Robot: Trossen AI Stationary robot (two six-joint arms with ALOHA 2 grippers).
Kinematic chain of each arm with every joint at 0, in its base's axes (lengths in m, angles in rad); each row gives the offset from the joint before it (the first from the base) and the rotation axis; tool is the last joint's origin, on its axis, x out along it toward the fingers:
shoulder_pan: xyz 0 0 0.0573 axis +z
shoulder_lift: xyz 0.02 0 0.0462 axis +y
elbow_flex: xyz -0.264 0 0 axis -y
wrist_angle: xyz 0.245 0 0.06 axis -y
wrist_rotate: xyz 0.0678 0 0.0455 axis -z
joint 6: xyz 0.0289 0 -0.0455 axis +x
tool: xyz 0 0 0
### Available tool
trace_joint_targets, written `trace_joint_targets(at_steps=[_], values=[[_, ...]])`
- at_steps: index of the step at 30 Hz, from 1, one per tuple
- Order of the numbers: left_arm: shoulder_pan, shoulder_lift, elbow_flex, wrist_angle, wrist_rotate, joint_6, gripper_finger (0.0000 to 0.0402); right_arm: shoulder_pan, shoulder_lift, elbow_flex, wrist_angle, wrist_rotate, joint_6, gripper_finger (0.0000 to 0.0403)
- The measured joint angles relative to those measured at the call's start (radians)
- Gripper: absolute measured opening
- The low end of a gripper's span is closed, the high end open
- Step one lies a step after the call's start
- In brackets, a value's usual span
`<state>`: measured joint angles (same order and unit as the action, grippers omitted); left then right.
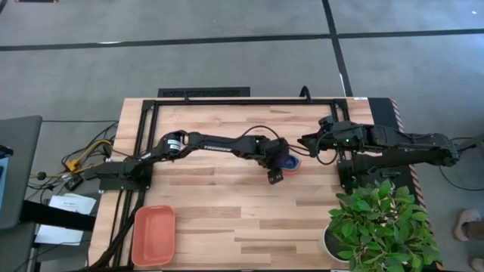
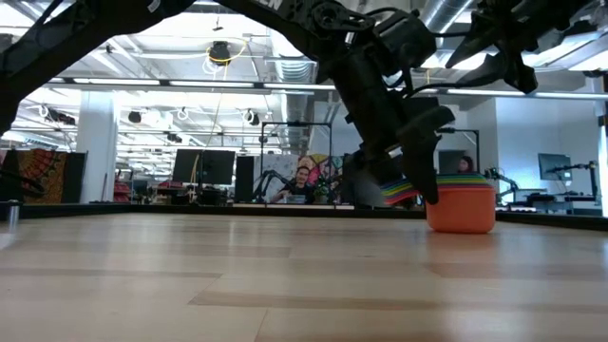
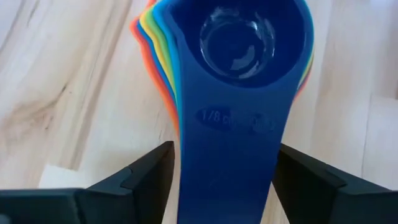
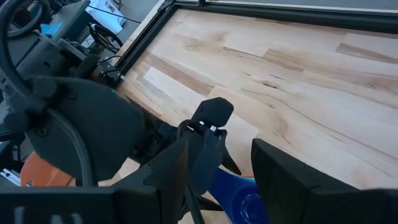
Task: Nest measuring cups in basket
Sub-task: Put the stacked colored measuring cups into the orange bin
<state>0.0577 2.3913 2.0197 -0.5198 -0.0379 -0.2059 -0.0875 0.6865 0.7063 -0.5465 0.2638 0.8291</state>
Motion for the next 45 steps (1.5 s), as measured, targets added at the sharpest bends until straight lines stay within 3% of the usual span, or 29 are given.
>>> trace_joint_targets(at_steps=[25,40,45], values=[[0.031,0.0,0.0,-0.002,0.087,0.071,0.0166,0.0,0.0,0.0,0.0,0.008,0.001,0.0195],[0.042,0.0,0.0,-0.005,0.085,0.018,0.0161,0.0,0.0,0.0,0.0,0.008,0.011,0.0189],[0.062,0.0,0.0,-0.003,0.14,-0.035,0.0161,0.0,0.0,0.0,0.0,0.005,0.012,0.0185]])
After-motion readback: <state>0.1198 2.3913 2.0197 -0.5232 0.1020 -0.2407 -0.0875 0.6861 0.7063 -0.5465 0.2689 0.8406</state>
